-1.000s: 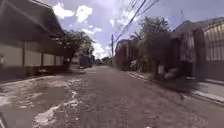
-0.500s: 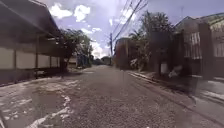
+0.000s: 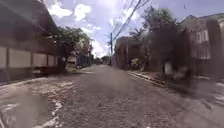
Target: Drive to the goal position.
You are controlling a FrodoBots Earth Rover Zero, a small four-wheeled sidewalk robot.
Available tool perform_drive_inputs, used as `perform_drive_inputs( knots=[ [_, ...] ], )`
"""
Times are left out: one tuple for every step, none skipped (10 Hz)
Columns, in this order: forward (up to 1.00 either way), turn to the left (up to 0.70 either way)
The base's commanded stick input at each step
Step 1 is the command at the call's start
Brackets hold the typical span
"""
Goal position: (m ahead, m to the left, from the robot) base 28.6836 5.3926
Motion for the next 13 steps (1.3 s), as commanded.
perform_drive_inputs(
  knots=[
    [0.7,0.0],
    [0.7,0.0],
    [0.7,0.0],
    [0.7,0.0],
    [0.7,0.0],
    [0.7,0.0],
    [0.7,0.0],
    [0.7,0.0],
    [0.7,0.0],
    [0.7,0.0],
    [0.7,0.0],
    [0.7,0.0],
    [0.7,0.08]
  ],
)
